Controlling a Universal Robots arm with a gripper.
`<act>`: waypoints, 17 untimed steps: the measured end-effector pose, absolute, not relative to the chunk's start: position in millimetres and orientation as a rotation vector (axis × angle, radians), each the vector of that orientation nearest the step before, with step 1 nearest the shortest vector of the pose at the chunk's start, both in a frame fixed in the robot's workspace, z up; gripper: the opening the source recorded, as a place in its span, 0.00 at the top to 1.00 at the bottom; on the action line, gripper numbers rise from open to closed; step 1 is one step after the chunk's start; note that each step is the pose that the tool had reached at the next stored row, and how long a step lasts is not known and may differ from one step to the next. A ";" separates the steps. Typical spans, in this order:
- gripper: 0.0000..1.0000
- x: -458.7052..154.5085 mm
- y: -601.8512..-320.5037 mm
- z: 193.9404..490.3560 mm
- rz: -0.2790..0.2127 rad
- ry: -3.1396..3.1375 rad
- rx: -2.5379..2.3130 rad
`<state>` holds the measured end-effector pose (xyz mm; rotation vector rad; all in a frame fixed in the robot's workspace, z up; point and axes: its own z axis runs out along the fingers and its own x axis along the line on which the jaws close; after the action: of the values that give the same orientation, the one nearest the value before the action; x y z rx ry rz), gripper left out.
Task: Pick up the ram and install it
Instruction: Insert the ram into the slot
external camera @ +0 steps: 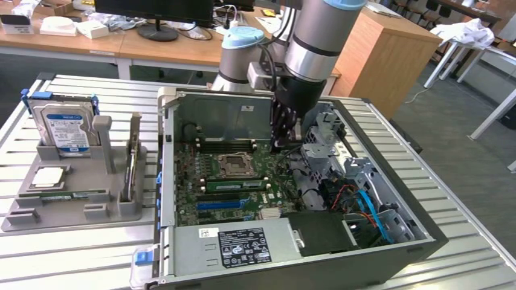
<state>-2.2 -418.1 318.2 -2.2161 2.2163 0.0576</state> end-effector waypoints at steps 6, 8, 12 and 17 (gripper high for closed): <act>0.90 -2.2 -418.1 312.9 0.058 2.216 -2.216; 0.90 -2.2 -418.1 310.4 0.058 2.216 -2.216; 0.90 -2.2 -418.1 307.2 0.058 2.216 -2.216; 0.90 -2.2 -418.1 304.3 0.058 2.216 -2.216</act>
<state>-2.2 -418.1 304.3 -2.2161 2.2163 0.0575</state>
